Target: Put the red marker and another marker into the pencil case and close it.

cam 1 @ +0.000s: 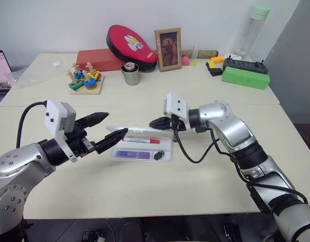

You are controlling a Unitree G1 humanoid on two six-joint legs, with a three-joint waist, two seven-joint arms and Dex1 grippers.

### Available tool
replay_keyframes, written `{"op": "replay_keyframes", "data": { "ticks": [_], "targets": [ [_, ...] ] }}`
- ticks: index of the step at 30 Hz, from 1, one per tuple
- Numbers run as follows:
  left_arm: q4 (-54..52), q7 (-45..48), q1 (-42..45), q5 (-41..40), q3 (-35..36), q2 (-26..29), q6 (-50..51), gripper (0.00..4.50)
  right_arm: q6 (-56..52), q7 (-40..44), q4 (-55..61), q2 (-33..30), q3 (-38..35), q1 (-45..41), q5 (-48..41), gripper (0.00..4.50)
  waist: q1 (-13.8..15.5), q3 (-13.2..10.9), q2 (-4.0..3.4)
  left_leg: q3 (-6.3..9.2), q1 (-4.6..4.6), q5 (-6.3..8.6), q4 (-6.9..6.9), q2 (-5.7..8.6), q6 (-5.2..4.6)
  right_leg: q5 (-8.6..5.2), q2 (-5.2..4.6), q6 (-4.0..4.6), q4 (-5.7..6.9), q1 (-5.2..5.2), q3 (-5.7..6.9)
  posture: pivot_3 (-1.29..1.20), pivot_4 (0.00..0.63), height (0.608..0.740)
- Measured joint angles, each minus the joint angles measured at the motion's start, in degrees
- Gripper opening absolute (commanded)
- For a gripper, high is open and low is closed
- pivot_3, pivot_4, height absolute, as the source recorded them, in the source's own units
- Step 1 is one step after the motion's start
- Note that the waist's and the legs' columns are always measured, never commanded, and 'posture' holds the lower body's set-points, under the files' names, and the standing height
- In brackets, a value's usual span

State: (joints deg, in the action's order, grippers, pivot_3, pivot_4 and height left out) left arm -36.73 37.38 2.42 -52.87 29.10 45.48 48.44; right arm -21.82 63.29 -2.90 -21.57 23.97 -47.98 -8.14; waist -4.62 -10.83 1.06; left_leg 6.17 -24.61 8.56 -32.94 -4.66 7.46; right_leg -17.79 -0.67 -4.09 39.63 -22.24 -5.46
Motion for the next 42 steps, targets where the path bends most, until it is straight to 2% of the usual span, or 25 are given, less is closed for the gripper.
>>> {"op": "replay_keyframes", "data": {
  "ticks": [6,12,18,29,34,37,40,42],
  "targets": [
    [-0.63,3.5,-3.5,-1.27,0.27,3.7,-0.02,4.5,0.37,2.8,3.88,-2.49,9.38,6.42,5.2,0.07,-0.02,0.0,0.01,-0.02,0.02,0.0,0.02,0.0,0.0,-0.13,0.0,-0.16,-0.02,-0.02,-0.02,0.0,0.15,0.74],
    [-0.95,6.02,-4.77,-1.3,0.34,6.02,-0.21,4.5,2.25,2.45,2.21,-2.42,14.54,7.26,11.24,0.07,-0.01,0.07,0.11,-0.07,0.25,0.0,0.02,-0.01,0.01,-0.18,0.0,-0.19,-0.02,0.13,-0.07,0.0,0.15,0.74],
    [-0.63,6.11,-4.21,-1.12,0.32,6.24,-0.49,4.5,2.27,1.52,0.25,-0.94,14.2,8.12,12.25,0.07,-0.08,0.13,0.21,-0.14,0.48,0.0,0.02,-0.03,0.01,-0.19,0.0,-0.22,0.0,0.27,-0.14,0.0,0.15,0.74],
    [1.4,7.19,-3.81,0.06,-0.14,6.24,-2.47,4.5,-3.08,3.88,3.79,-1.09,7.0,10.47,4.83,0.07,-0.03,0.09,0.19,-0.15,0.4,0.01,0.11,-0.03,0.02,-0.21,0.01,-0.2,-0.06,0.24,-0.15,0.0,0.15,0.74],
    [1.8,7.41,-3.36,0.11,-0.15,6.24,-2.74,4.5,-9.95,7.47,12.56,-1.27,-2.08,10.55,-8.44,0.07,0.01,0.08,0.19,-0.13,0.29,0.02,0.12,-0.03,0.01,-0.21,0.01,-0.21,-0.08,0.18,-0.13,0.0,0.15,0.74],
    [1.96,7.91,-3.13,0.12,-0.35,6.23,-2.83,4.5,-15.16,5.55,13.56,1.99,-7.74,7.93,-15.86,0.07,-0.15,0.05,0.15,-0.16,0.29,0.01,0.11,-0.03,0.01,-0.2,0.01,-0.22,-0.04,0.13,-0.15,0.0,0.15,0.74],
    [2.04,8.27,-2.78,0.12,-0.85,6.23,-2.9,4.5,-15.98,1.28,11.34,2.61,-9.42,2.93,-15.02,0.07,-0.15,0.06,0.17,-0.15,0.29,0.01,0.11,-0.03,0.01,-0.2,0.01,-0.22,-0.06,0.12,-0.13,0.0,0.15,0.74],
    [2.08,8.31,-2.62,0.11,-0.98,6.22,-2.9,4.5,-15.08,-0.91,8.61,2.37,-7.9,2.09,-11.99,0.07,-0.13,0.06,0.17,-0.16,0.27,0.02,0.13,-0.03,0.01,-0.21,0.01,-0.2,-0.13,0.11,-0.14,0.0,0.15,0.74]
  ]
}}
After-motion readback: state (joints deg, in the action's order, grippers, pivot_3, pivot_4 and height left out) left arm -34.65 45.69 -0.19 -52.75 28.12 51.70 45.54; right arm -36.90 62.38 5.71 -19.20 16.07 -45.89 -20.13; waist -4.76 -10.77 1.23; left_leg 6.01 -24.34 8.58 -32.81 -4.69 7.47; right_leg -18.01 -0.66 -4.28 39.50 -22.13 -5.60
